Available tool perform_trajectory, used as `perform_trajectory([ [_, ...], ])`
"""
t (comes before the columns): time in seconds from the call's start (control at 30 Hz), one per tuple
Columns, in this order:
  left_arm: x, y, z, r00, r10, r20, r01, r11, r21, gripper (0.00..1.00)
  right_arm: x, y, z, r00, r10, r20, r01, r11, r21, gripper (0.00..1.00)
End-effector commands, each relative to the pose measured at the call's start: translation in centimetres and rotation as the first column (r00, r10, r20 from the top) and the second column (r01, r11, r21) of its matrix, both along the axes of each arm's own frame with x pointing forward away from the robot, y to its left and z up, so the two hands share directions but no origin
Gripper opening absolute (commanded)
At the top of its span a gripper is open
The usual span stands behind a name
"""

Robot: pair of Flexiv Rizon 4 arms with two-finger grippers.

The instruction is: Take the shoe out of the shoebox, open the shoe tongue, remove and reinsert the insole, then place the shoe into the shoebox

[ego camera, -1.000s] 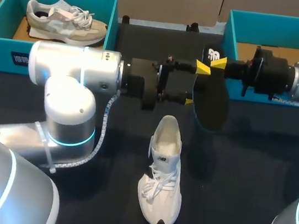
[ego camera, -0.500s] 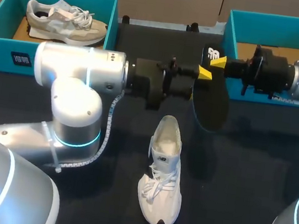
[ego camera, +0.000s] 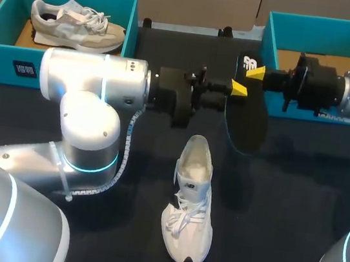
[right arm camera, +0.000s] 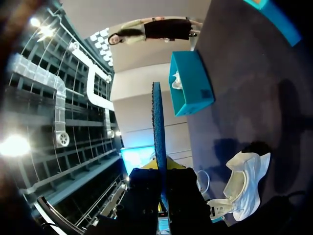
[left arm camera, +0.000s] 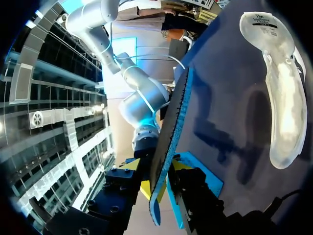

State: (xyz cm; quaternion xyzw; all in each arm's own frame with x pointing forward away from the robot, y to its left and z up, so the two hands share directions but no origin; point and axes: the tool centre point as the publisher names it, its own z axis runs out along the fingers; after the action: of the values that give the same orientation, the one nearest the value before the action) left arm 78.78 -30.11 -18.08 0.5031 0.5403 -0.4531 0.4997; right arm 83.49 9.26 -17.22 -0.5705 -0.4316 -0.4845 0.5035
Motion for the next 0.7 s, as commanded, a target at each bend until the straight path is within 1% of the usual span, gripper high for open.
perform_trajectory([
  [0.03, 0.26, -0.53, -0.02, 1.0, 0.005, 0.001, -0.005, 1.0, 0.009, 0.29, -0.01, 0.14, 0.0, 1.0, -0.001, 0.0, 0.001, 1.0, -0.002, 0.0],
  [0.2, 0.06, -0.68, 0.1, 1.0, 0.003, 0.004, -0.003, 1.0, 0.009, 0.22, -0.01, 0.14, 0.0, 1.0, -0.001, 0.0, 0.001, 1.0, -0.002, 0.0],
  [0.23, 0.05, -0.7, 0.12, 1.0, 0.003, 0.006, -0.003, 1.0, 0.008, 0.17, -0.01, 0.14, 0.0, 1.0, -0.001, 0.0, 0.001, 1.0, -0.002, 0.0],
  [0.33, 0.1, -0.82, 0.15, 1.0, 0.0, 0.008, 0.0, 1.0, 0.008, 0.1, -0.01, 0.14, 0.0, 1.0, -0.001, 0.0, 0.001, 1.0, -0.002, 0.0],
  [0.37, 0.23, -0.89, 0.12, 1.0, -0.001, 0.008, 0.001, 1.0, 0.008, 0.02, -0.01, 0.14, 0.0, 1.0, -0.001, 0.0, 0.001, 1.0, -0.002, 0.0],
  [0.4, 0.25, -0.94, 0.09, 1.0, -0.002, 0.008, 0.002, 1.0, 0.008, 0.0, -0.01, 0.14, 0.0, 1.0, -0.001, 0.0, 0.001, 1.0, -0.002, 0.0],
  [0.7, 0.08, -1.18, -0.12, 1.0, -0.003, 0.012, 0.003, 1.0, 0.01, 0.0, -0.01, 0.14, 0.0, 1.0, -0.001, 0.0, 0.001, 1.0, -0.002, 0.0],
])
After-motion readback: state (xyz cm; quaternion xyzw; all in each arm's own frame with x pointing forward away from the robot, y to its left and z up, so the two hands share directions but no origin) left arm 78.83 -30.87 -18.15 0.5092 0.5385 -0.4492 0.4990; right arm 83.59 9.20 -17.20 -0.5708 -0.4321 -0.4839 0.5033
